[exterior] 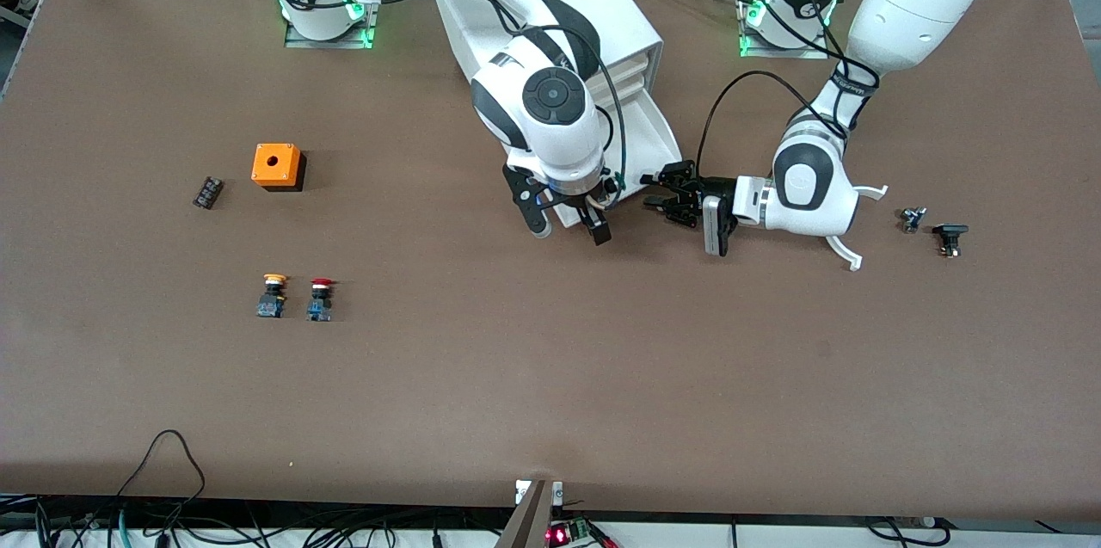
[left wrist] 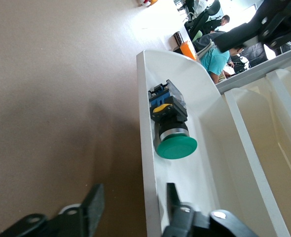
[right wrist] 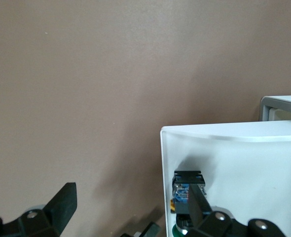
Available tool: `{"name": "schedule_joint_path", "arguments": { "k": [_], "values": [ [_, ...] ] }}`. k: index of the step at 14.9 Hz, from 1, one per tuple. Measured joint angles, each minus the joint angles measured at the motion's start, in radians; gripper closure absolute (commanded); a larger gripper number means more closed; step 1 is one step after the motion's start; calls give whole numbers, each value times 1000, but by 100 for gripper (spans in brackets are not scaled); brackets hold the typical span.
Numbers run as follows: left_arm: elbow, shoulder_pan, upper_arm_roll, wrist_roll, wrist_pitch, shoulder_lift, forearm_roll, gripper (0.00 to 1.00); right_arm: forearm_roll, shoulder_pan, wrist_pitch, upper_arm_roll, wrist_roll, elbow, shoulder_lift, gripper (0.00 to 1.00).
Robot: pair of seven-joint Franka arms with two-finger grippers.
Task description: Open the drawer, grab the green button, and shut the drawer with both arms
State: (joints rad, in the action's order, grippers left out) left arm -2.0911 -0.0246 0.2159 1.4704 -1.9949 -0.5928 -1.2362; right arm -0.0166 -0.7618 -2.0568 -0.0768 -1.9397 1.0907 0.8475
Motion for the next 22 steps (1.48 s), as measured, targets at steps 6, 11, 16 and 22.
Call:
{"name": "schedule_joint_path", "arguments": {
  "k": [6,11,16,22],
  "values": [
    [105,66,-5,-246,169,50,264,0,1,-51,4,0,-45,3,40,0],
    [413,80,3,-733,464,98,625,0,7,-67,4,0,-48,27,56,14],
    [601,46,21,-1148,647,114,824,0,8,-68,13,2,-48,31,54,76],
    [786,-31,24,-1381,720,164,1162,0,8,-67,43,2,-48,8,50,100]
  ]
}}
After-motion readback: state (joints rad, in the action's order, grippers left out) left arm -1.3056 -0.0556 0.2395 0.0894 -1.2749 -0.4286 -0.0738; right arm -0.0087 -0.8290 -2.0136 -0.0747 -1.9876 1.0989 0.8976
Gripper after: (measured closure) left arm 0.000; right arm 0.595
